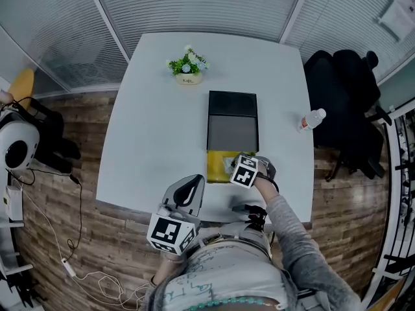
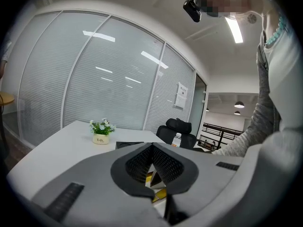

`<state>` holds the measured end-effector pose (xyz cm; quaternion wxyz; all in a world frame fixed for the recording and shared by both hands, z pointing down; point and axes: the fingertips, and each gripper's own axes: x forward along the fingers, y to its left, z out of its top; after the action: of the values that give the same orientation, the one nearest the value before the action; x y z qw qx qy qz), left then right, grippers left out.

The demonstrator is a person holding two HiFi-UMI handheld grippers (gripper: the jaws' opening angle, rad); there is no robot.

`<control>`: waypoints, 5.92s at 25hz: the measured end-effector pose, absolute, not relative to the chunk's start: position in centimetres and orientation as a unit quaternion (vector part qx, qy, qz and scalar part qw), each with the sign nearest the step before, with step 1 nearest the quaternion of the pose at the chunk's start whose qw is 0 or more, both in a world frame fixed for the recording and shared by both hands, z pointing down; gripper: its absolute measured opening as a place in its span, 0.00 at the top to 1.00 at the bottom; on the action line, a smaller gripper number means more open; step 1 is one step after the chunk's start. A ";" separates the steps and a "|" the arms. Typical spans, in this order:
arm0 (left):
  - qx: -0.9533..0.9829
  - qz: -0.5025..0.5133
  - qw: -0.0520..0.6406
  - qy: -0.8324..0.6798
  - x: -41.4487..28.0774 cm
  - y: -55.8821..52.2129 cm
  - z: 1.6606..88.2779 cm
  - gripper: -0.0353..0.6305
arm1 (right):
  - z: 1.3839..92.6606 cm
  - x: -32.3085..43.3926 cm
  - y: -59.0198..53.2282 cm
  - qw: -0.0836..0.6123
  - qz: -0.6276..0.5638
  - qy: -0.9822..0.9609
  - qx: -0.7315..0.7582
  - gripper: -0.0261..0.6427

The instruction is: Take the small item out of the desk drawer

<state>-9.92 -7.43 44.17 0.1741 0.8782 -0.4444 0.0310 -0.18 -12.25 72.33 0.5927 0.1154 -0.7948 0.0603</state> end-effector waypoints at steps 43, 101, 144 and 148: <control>0.905 0.063 0.176 -0.382 -6.0 -6.6 44.5 0.95 | 71.8 0.0 -12.2 0.588 0.071 -0.800 0.097 0.96; 0.910 0.073 0.195 -0.358 -3.5 -6.3 45.1 0.95 | 51.6 -1.2 -10.9 0.496 0.034 -0.865 0.075 0.96; 0.922 0.082 0.196 -0.325 2.9 -5.5 45.3 0.95 | 50.8 13.0 -11.2 0.487 0.056 -0.849 0.198 0.96; 0.921 0.084 0.196 -0.327 2.9 -5.5 45.4 0.95 | 51.0 13.6 -11.1 0.494 0.054 -0.845 0.199 0.96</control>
<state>2.95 -5.46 45.35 0.1959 0.9208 -0.3267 0.0837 13.56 -11.06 50.95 0.4940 0.1993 -0.8446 0.0538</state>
